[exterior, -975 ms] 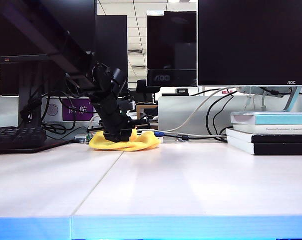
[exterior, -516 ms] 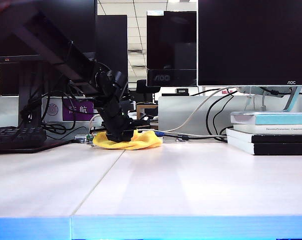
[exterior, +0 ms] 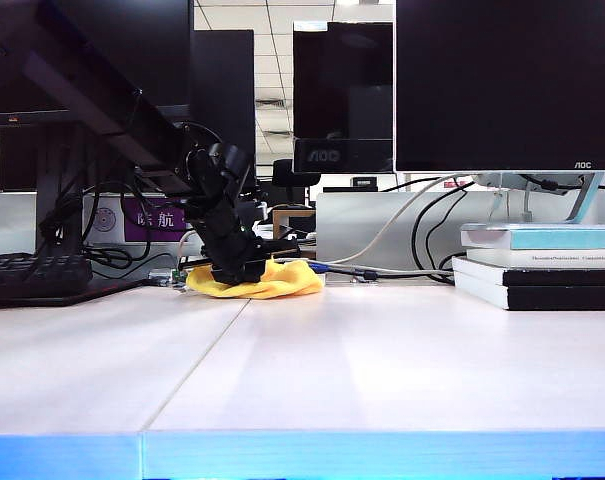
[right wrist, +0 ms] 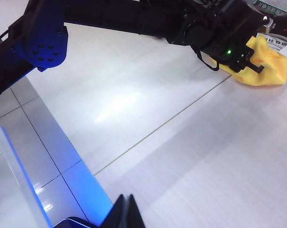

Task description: Wipe the table from back to front using the rag.

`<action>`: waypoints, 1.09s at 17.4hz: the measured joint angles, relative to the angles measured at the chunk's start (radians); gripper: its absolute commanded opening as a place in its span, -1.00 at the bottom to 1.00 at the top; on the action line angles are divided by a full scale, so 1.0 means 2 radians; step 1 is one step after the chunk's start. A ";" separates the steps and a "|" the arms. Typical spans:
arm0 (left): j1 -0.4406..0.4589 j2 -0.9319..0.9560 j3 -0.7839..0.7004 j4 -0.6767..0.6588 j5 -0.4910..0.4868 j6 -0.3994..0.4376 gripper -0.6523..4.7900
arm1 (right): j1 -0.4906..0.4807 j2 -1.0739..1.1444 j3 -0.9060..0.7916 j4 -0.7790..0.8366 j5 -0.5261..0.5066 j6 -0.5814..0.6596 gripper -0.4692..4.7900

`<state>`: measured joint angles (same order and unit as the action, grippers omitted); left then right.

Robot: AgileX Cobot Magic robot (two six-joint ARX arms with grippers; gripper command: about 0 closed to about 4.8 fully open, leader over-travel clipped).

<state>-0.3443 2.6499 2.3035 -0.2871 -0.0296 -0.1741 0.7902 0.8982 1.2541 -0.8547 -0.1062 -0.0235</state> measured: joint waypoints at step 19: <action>0.007 -0.002 0.273 -0.335 0.086 0.023 -0.78 | -0.001 0.014 0.000 0.027 0.029 -0.002 -0.84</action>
<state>-0.3305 2.6469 2.8502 -0.9569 0.1429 -0.1280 0.7879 0.9264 1.2541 -0.8009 -0.0479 -0.0273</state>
